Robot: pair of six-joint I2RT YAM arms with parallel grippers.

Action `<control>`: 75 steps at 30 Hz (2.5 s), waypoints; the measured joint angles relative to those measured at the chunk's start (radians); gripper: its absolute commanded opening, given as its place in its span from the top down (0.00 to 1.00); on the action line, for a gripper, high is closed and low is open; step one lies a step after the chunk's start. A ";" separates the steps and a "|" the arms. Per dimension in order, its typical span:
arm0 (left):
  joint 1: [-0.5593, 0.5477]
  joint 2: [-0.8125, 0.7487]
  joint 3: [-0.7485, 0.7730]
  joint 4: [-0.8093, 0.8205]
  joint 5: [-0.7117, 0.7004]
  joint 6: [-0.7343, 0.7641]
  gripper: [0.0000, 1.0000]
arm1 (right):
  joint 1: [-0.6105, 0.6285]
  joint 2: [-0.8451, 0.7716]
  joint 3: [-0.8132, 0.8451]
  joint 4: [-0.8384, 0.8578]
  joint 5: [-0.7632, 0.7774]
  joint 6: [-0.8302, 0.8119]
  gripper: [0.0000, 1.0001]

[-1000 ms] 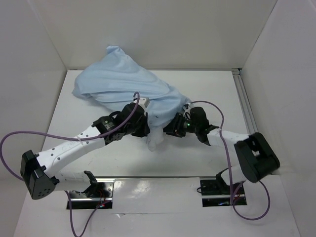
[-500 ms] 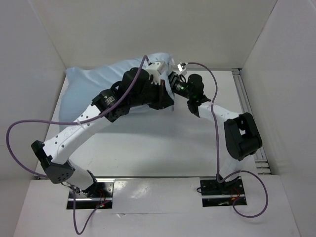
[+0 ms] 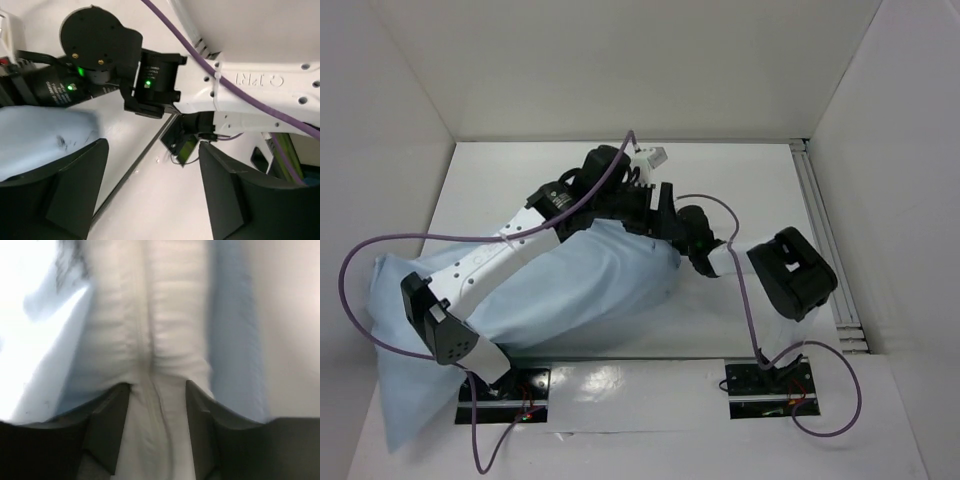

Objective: Put the pillow into the pillowcase

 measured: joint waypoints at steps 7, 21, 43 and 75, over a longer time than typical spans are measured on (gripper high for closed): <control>0.114 -0.026 0.126 0.005 0.024 0.052 0.23 | -0.084 -0.312 0.056 -0.536 0.222 -0.278 0.30; 0.229 0.526 0.478 -0.290 -0.516 0.080 0.11 | -0.234 -0.526 0.077 -0.868 0.385 -0.437 0.22; 0.127 0.684 0.800 -0.365 -0.211 0.243 1.00 | -0.354 -0.545 0.077 -0.937 0.391 -0.469 0.22; 0.141 0.740 0.868 0.206 0.470 -0.147 1.00 | -0.182 -0.092 -0.017 0.071 -0.271 -0.026 0.90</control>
